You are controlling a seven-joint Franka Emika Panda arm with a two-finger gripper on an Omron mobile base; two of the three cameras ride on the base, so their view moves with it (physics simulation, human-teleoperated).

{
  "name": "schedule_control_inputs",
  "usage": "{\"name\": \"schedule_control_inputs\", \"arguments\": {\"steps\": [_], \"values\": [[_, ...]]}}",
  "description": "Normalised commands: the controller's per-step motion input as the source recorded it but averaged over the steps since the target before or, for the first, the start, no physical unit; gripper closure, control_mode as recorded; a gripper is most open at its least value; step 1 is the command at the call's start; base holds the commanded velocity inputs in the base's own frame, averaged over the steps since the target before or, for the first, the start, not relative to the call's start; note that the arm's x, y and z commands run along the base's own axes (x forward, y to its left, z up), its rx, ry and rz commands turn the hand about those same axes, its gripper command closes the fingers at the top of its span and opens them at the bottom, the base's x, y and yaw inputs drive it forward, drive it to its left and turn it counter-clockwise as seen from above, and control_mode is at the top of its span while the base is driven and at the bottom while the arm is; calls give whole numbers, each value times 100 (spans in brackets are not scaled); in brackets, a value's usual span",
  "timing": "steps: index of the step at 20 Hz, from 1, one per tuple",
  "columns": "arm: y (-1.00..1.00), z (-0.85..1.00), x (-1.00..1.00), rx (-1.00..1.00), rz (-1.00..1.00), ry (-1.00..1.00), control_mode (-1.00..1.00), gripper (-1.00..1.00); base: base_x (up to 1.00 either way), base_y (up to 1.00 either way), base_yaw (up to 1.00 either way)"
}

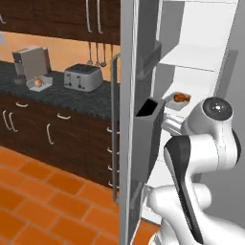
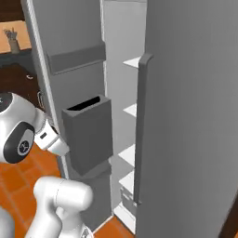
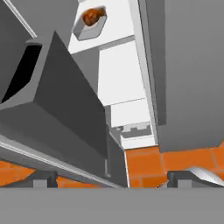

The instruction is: Take the meat container that has the chicken drumstick and place it on the second highest rack of the freezer. Then take the vegetable container that has the onion and sweet potato and place it on the highest rack of the freezer.

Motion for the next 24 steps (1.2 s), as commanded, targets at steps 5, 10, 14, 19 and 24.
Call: {"name": "schedule_control_inputs", "arguments": {"steps": [5, 10, 14, 19, 24], "values": [[0, 0, 0, 0, 0, 0, 100, -100, -40, 8, 79], [0, 0, 0, 0, 0, 0, 100, -100, -16, 15, 86], [0, 0, 0, 0, 0, 0, 100, -100, 5, 13, 85], [0, 0, 0, 0, 0, 0, 100, -100, 80, 1, 64], [0, 0, 0, 0, 0, 0, 100, -100, 100, 0, 31]]}}
